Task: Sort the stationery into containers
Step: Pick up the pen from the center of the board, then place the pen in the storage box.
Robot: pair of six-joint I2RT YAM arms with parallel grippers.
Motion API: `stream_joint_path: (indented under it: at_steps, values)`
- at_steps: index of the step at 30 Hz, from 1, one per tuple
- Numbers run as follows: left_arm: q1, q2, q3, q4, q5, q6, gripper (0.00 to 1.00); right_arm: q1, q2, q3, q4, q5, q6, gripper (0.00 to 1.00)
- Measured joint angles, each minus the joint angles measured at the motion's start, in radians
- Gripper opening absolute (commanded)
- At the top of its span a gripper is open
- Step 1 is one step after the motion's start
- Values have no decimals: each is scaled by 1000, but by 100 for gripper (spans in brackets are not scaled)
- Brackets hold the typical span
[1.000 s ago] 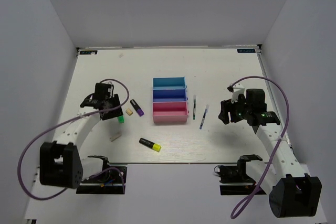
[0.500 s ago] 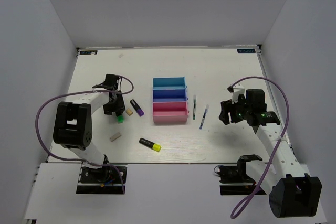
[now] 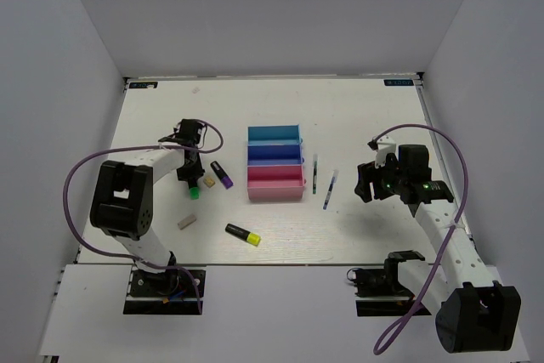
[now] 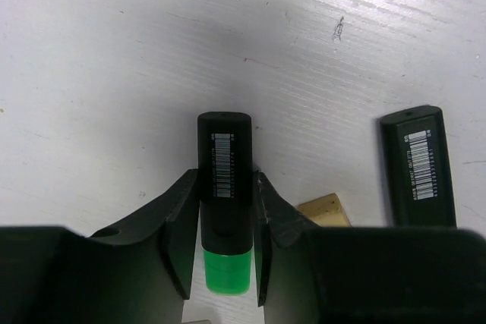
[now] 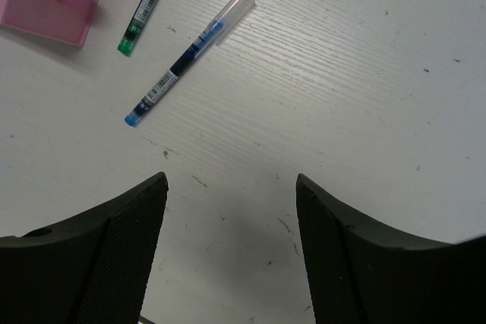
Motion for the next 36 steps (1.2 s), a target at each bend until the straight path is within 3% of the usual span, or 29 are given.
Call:
stream_joint_path:
  at_steps: [7, 16, 20, 23, 27, 31, 36]
  values:
    - [-5, -44, 29, -74, 68, -11, 8, 0, 0, 0, -1, 0, 0, 73]
    - [-145, -148, 272, -96, 210, -56, 8, 2, 0, 0, -2, 0, 0, 73]
    - [-241, -100, 396, -85, 245, -89, 1, 2, 0, 0, -2, 0, 0, 73]
    - [-292, -10, 507, -63, 239, -134, 1, 2, 0, 0, -2, 0, 0, 73]
    - [-343, 85, 567, -6, 147, -208, 1, 2, 2, 0, -2, 2, 0, 73]
    - [-396, 134, 566, 62, -51, -274, 1, 2, 4, 0, -2, 5, 0, 73]
    - [-443, 173, 574, 226, -204, -269, 1, 2, 8, 0, -2, 8, 0, 74]
